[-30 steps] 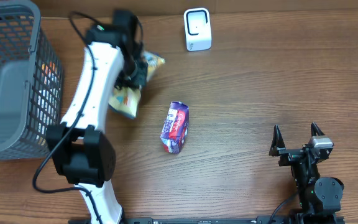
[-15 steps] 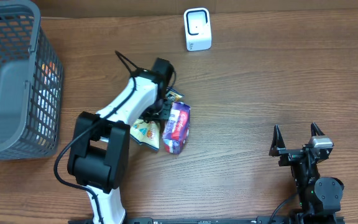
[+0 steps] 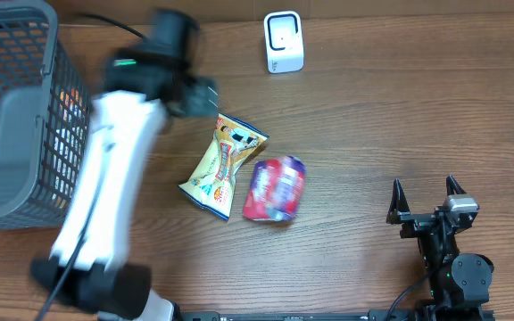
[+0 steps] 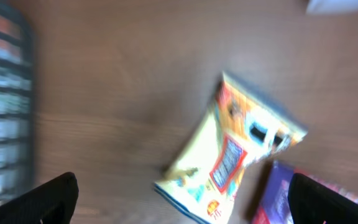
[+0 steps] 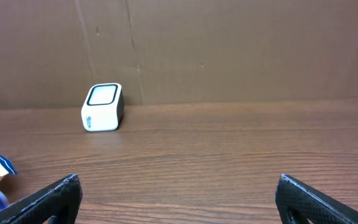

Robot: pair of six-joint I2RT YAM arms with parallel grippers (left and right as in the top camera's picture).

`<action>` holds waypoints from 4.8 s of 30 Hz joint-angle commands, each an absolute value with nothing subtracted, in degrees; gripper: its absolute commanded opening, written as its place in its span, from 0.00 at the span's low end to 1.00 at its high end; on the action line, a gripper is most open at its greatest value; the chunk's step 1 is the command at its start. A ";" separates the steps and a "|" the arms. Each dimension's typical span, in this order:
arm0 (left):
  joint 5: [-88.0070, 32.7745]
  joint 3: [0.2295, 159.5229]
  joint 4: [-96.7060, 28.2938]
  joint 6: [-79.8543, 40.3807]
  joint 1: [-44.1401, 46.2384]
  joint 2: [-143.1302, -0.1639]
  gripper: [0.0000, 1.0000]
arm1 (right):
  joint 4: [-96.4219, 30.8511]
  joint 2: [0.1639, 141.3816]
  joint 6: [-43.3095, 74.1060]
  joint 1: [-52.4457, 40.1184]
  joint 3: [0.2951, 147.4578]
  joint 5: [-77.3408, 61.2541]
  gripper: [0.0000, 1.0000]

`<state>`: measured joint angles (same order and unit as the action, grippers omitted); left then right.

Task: Scan the item barcode
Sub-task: 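Release the yellow bag and move the left gripper back to basket, then grasp the white Pantene tube in the basket with the left gripper, then lift the Pantene tube out and lay it beside the bags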

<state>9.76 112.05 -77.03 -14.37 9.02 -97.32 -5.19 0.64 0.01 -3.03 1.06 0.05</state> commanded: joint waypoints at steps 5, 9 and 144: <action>10.24 129.60 -81.12 -8.80 -9.23 -92.77 1.00 | -4.82 0.23 -0.27 -2.87 0.45 0.38 1.00; 5.67 131.09 -80.51 -8.75 -21.08 -92.79 1.00 | -4.82 0.23 -0.27 -2.87 0.45 0.38 1.00; -53.95 169.60 -96.79 10.04 -36.97 -124.55 0.04 | -4.82 0.23 -0.27 -2.87 0.45 0.38 1.00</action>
<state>-44.05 167.70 -96.95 11.27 -38.02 -126.89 -5.17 0.64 -0.01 -3.03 1.06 0.05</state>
